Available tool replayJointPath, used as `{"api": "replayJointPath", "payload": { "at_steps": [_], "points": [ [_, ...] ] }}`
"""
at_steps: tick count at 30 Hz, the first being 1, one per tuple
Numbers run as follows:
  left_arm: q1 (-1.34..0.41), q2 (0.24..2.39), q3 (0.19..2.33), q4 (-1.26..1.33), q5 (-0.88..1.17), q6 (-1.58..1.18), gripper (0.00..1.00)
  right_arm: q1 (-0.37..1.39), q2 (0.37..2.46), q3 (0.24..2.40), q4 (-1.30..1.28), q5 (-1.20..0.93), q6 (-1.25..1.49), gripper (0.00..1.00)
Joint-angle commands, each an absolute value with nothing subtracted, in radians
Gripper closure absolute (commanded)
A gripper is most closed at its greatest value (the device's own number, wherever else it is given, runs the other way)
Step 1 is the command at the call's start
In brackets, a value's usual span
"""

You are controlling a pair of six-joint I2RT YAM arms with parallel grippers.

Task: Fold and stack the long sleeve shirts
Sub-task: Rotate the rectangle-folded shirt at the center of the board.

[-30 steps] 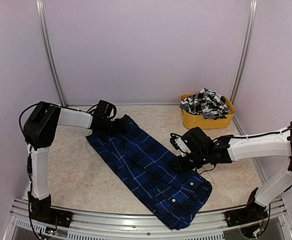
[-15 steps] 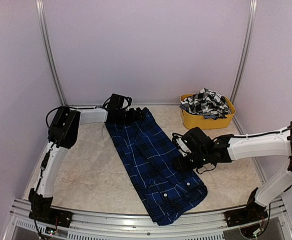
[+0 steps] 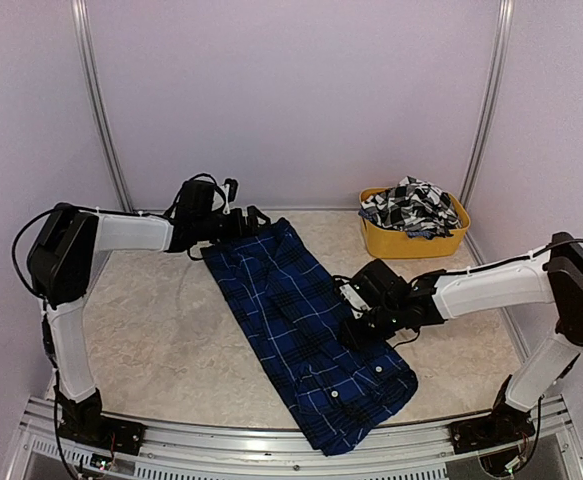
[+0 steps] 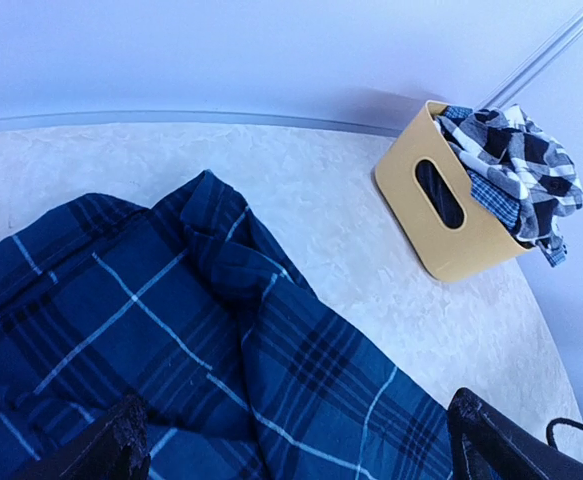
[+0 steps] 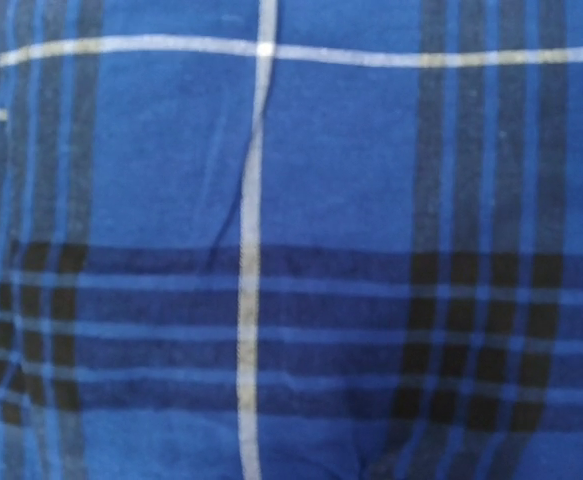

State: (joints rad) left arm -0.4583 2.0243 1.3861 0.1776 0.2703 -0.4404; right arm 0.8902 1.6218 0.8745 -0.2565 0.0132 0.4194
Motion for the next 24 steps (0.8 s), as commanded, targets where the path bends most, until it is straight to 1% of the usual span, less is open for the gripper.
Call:
{"api": "replayJointPath", "payload": {
  "at_steps": [1, 7, 13, 17, 24],
  "points": [
    [-0.477, 1.930, 1.205, 0.249, 0.230, -0.451, 0.01, 0.881, 1.626, 0.865, -0.243, 0.002, 0.393, 0.63],
    [-0.504, 1.892, 1.069, 0.199, 0.214, -0.498, 0.01, 0.880, 1.581, 0.818, -0.256, 0.002, 0.405, 0.63],
    [-0.514, 1.935, 1.051, 0.167, 0.204, -0.513, 0.01, 0.880, 1.536, 0.776, -0.285, -0.028, 0.414, 0.63],
    [-0.514, 1.990, 1.111, 0.135, 0.203, -0.506, 0.01, 0.881, 1.519, 0.717, -0.240, -0.087, 0.439, 0.63],
    [-0.506, 2.176, 1.345, 0.041, 0.200, -0.465, 0.01, 0.894, 1.527, 0.638, -0.157, -0.135, 0.484, 0.63]
  ]
}}
